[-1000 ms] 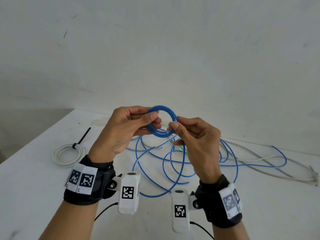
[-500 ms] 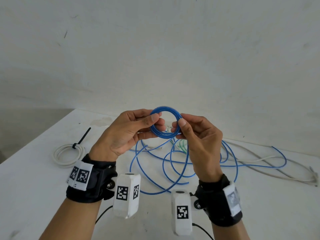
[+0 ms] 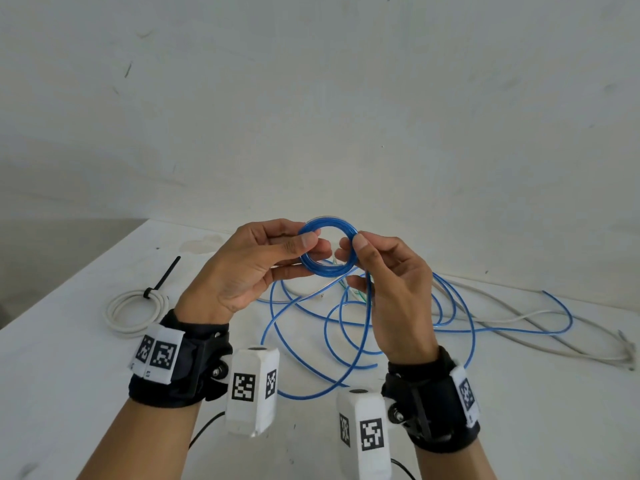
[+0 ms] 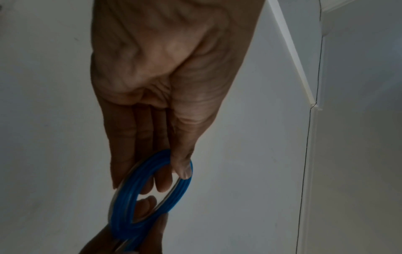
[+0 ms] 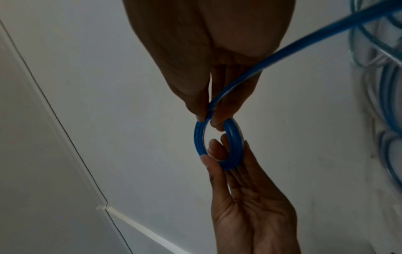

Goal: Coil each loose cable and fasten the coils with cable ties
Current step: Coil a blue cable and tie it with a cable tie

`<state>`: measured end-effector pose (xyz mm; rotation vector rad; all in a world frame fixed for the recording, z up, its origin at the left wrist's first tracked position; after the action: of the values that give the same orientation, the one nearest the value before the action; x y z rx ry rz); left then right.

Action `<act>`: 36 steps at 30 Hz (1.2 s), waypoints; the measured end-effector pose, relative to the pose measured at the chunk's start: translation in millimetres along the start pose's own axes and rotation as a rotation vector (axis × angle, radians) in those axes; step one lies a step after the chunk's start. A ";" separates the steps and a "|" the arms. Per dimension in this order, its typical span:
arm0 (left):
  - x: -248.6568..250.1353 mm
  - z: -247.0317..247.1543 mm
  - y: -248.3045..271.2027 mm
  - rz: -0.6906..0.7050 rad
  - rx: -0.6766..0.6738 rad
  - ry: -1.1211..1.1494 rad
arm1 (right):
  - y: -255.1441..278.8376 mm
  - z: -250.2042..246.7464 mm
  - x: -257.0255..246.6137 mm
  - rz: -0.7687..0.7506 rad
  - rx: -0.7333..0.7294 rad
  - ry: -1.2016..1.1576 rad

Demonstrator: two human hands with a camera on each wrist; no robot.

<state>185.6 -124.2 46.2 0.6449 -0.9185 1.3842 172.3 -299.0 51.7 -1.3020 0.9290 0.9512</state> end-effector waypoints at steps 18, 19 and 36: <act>-23.0 18.2 -1.5 -0.082 -0.020 -0.570 | 0.1 6.4 -15.5 -0.199 -0.151 0.537; -22.7 16.7 -1.3 -0.087 -0.011 -0.548 | 0.9 8.1 -16.1 -0.202 -0.151 0.533; -3.6 10.9 -3.5 0.049 0.180 0.163 | 4.1 4.7 -10.3 -0.199 0.084 0.319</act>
<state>187.4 -135.6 49.3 0.6379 -0.6892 1.5510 165.1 -294.6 60.2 -1.4688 1.0468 0.5540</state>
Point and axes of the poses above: each hand's wrist, its own y-axis away from the middle knuckle, its own z-axis out of the palm, x = y × z, the point moved 10 cm from there along -y, towards the middle knuckle, and after that the axes turned 15 degrees about y, right-handed, at the moved point
